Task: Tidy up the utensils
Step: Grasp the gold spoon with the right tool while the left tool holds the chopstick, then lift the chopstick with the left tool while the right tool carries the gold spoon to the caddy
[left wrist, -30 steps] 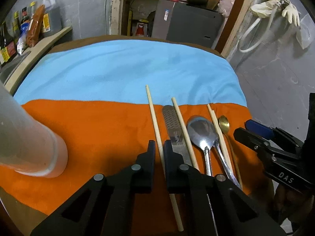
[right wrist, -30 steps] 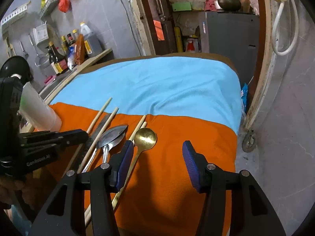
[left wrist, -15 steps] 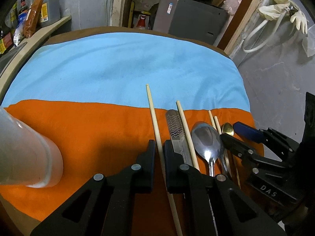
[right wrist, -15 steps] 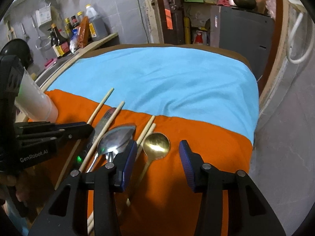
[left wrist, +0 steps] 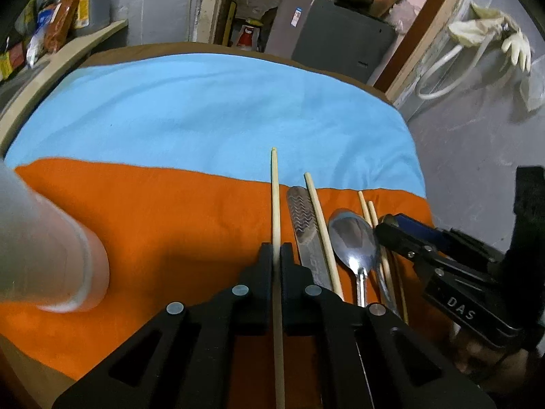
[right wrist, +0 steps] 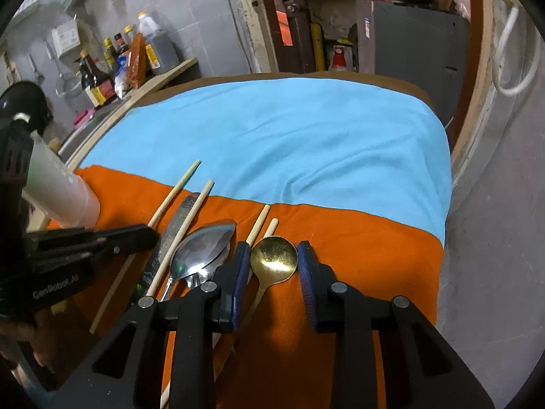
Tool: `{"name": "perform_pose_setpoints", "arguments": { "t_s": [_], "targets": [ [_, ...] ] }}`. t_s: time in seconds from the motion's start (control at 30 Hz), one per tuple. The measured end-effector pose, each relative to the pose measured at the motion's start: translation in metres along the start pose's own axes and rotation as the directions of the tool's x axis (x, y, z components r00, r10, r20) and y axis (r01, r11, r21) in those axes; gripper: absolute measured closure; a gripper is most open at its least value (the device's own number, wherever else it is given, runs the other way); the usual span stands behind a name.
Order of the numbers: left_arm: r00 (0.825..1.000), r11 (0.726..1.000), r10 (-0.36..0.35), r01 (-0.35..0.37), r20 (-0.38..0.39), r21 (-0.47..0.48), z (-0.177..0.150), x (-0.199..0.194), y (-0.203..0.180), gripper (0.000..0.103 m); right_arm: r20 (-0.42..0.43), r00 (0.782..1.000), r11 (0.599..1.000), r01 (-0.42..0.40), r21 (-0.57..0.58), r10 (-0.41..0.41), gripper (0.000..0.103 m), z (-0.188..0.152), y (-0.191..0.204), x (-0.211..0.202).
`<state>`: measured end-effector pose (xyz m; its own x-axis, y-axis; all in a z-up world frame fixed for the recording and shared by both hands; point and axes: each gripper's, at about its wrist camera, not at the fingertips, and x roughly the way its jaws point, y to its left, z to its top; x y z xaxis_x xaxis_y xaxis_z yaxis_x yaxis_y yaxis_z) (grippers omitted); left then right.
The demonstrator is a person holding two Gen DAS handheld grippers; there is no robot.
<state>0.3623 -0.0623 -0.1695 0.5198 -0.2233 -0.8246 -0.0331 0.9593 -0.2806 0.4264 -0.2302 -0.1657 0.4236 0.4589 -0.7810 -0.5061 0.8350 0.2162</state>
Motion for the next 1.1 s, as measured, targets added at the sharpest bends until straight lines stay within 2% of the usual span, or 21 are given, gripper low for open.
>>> {"name": "perform_pose_setpoints", "arguments": {
  "t_s": [0.13, 0.2, 0.33, 0.6, 0.77, 0.9, 1.1],
  "targets": [
    [0.999, 0.999, -0.024, 0.025, 0.049, -0.027, -0.01, -0.015, 0.005, 0.101, 0.05, 0.999, 1.0, -0.009, 0.009, 0.009, 0.077, -0.01, 0.002, -0.012],
    [0.994, 0.999, -0.039, 0.042, 0.099, -0.022, -0.017, -0.027, 0.003, 0.101, 0.117, 0.993, 1.0, -0.012, 0.0, 0.012, 0.077, -0.017, 0.004, -0.027],
    [0.978, 0.996, -0.087, 0.085, 0.189, 0.019, -0.029, -0.048, -0.005, 0.101, 0.253, 0.968, 1.0, 0.005, -0.03, 0.002, 0.077, -0.03, 0.013, -0.055],
    [0.953, 0.988, -0.132, 0.105, 0.273, 0.112, -0.04, -0.07, -0.026, 0.101, 0.4, 0.916, 0.996, 0.07, -0.054, -0.043, 0.077, -0.043, 0.027, -0.083],
    [0.949, 0.982, -0.159, 0.124, 0.271, 0.14, -0.039, -0.075, -0.032, 0.101, 0.453, 0.889, 0.991, 0.113, -0.076, -0.066, 0.077, -0.048, 0.034, -0.094],
    [0.944, 0.981, -0.166, 0.129, 0.284, 0.144, -0.041, -0.081, -0.031, 0.101, 0.469, 0.88, 0.987, 0.133, -0.087, -0.077, 0.077, -0.051, 0.04, -0.094],
    [0.928, 0.98, -0.182, 0.145, 0.324, 0.135, -0.044, -0.094, -0.025, 0.101, 0.518, 0.851, 0.984, 0.157, -0.086, -0.091, 0.077, -0.055, 0.049, -0.108]
  ]
}}
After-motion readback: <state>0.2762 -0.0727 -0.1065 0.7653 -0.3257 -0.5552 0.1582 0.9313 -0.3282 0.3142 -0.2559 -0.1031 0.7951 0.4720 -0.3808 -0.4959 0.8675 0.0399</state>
